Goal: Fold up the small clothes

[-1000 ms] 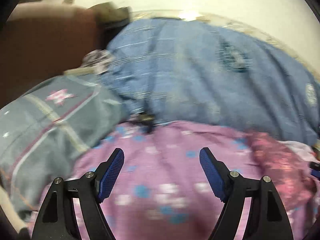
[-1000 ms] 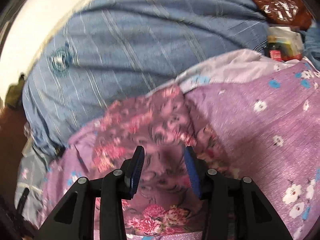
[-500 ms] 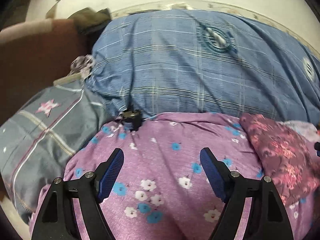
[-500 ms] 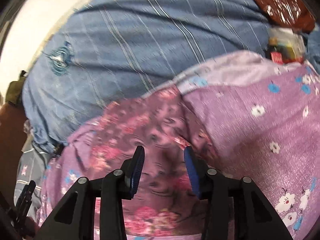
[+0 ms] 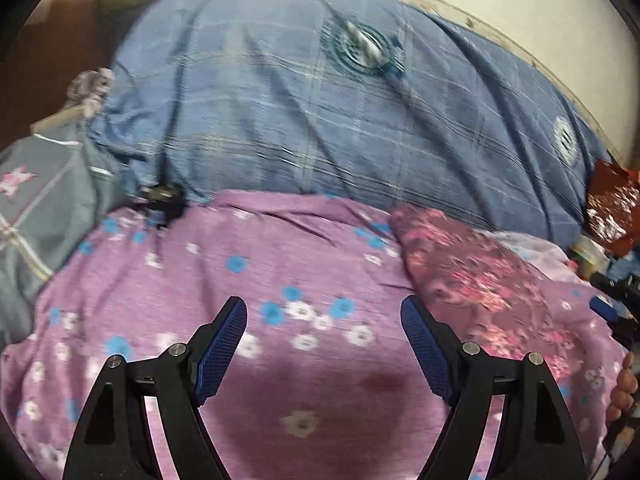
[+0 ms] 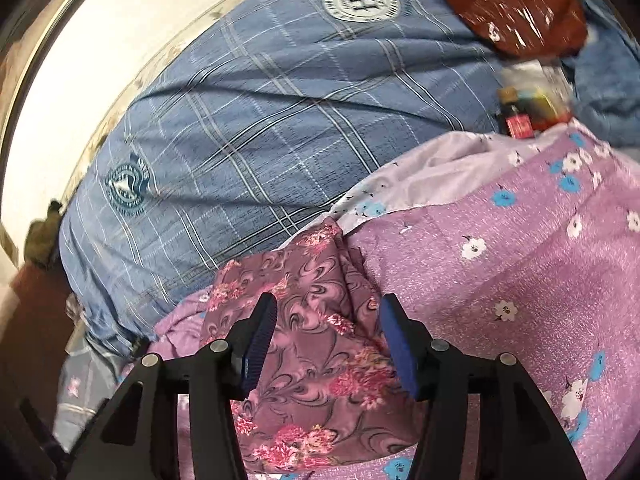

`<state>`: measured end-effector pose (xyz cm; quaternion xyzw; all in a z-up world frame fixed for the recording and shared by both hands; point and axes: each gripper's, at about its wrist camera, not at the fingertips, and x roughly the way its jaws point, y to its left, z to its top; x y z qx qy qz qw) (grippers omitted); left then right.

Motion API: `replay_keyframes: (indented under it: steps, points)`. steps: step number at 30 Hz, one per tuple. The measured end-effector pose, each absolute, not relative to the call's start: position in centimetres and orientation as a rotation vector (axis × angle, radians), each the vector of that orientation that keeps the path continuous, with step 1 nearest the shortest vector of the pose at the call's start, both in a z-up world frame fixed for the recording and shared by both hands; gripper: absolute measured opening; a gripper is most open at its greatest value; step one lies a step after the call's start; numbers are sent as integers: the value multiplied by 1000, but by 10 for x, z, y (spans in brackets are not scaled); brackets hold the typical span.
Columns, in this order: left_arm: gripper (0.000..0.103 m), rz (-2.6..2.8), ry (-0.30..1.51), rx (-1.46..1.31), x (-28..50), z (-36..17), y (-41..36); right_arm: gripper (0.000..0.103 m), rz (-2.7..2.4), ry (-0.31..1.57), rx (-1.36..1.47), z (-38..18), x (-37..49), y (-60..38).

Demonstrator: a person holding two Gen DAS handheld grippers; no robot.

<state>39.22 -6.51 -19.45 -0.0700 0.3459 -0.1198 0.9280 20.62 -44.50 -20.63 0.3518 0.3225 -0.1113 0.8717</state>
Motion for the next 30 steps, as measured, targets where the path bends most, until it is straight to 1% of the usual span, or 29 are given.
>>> replay_keyframes:
  steps: [6,8,14,19,22,23,25,30]
  points:
    - [79,-340,807,-176,422,-204,-96,56,-173,699,798,-223,212,-453]
    - [79,-318,810,-141,430,-207,-109,53,-144,714,794,-227,218,-449]
    - [79,-243,804,9,440,-217,-148,48,-119,791,666,-231,231,-421]
    - [79,-215,790,46,444,-220,-161,48,-134,868,600,-244,237,-409]
    - [79,-206,785,36,443,-222,-165,47,-155,957,556,-260,245,-403]
    - [79,-202,784,34,440,-223,-165,46,-164,956,528,-260,246,-400]
    - [79,-193,780,35,440,-223,-165,48,-165,948,490,-256,247,-394]
    - [79,-190,773,33,437,-222,-164,50,-158,854,502,-237,238,-391]
